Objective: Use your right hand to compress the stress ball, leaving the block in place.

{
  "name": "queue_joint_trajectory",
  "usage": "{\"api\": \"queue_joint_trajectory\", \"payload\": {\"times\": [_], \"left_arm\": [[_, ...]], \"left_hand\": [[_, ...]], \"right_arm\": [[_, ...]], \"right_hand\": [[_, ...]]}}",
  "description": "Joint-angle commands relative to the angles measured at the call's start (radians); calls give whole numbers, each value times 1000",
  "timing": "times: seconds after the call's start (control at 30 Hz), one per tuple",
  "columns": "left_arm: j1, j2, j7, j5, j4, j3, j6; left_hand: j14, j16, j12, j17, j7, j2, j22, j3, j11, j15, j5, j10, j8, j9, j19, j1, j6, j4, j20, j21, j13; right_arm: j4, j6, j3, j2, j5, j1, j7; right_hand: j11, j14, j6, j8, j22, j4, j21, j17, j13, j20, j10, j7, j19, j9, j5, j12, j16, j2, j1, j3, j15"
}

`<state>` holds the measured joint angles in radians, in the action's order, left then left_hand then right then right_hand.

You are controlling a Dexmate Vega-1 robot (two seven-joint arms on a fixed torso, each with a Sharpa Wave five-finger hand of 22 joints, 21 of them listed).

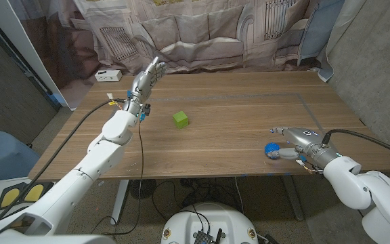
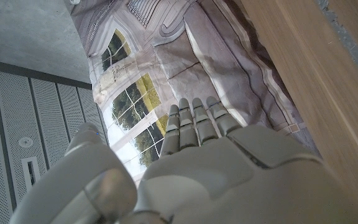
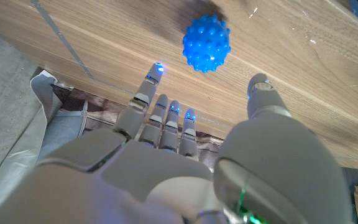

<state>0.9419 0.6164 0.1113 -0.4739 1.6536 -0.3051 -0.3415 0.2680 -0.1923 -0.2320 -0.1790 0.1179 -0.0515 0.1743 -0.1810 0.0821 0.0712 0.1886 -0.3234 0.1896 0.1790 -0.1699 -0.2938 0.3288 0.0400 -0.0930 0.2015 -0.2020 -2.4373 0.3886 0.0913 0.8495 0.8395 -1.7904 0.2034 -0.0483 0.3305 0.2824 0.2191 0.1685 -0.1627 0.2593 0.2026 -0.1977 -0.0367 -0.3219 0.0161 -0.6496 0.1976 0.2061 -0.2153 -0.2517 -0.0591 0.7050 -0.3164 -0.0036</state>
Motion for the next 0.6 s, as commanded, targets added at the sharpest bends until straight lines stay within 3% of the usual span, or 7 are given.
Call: {"api": "queue_joint_trajectory", "payload": {"times": [0.03,0.17,0.23,0.37,0.6], "left_arm": [[-6,5,-6,-2,12,-2,15],[1,5,-7,-6,14,1,10],[7,10,-3,-11,25,4,22],[10,26,-9,-15,42,4,45],[13,17,-9,-15,40,5,25]], "left_hand": [[3,0,6,-3,-3,-7,5,-1,1,0,-3,-4,7,4,-3,2,7,7,-2,-2,-3],[3,0,6,-3,-3,-8,5,-1,0,0,-3,-5,6,4,-2,2,6,8,-2,-2,-3],[2,1,6,-3,-4,-8,5,-1,-1,0,-3,-5,6,4,-2,3,6,8,-2,-2,-3],[3,0,6,-3,-4,-8,5,-1,-3,1,-3,-7,7,4,-2,3,10,8,-3,-2,-3],[3,0,5,-3,-4,-8,5,-2,-5,0,-3,-10,7,4,-2,3,13,9,-4,-3,-3]], "right_arm": [[7,54,-44,45,7,31,13],[6,74,-64,57,26,35,-4],[5,81,-68,56,28,33,-18],[-1,102,-86,82,34,49,8],[3,117,-111,116,18,74,23]], "right_hand": [[-2,15,16,7,2,-2,1,4,-3,-1,-16,1,-12,3,-1,-10,-7,4,21,-9,2],[2,16,28,10,2,-2,-9,4,-3,0,-29,10,0,3,-2,-14,-5,2,26,-10,2],[26,16,62,18,1,1,-20,3,-3,-7,-66,32,3,3,-5,-24,-1,-4,29,-9,-5],[59,26,95,26,0,4,-26,2,-2,-31,-81,55,-7,3,-8,-24,0,-8,33,-7,-8],[56,29,96,21,0,4,-29,1,-2,-41,-67,54,-18,3,-7,-14,3,-7,38,-10,-11]]}}
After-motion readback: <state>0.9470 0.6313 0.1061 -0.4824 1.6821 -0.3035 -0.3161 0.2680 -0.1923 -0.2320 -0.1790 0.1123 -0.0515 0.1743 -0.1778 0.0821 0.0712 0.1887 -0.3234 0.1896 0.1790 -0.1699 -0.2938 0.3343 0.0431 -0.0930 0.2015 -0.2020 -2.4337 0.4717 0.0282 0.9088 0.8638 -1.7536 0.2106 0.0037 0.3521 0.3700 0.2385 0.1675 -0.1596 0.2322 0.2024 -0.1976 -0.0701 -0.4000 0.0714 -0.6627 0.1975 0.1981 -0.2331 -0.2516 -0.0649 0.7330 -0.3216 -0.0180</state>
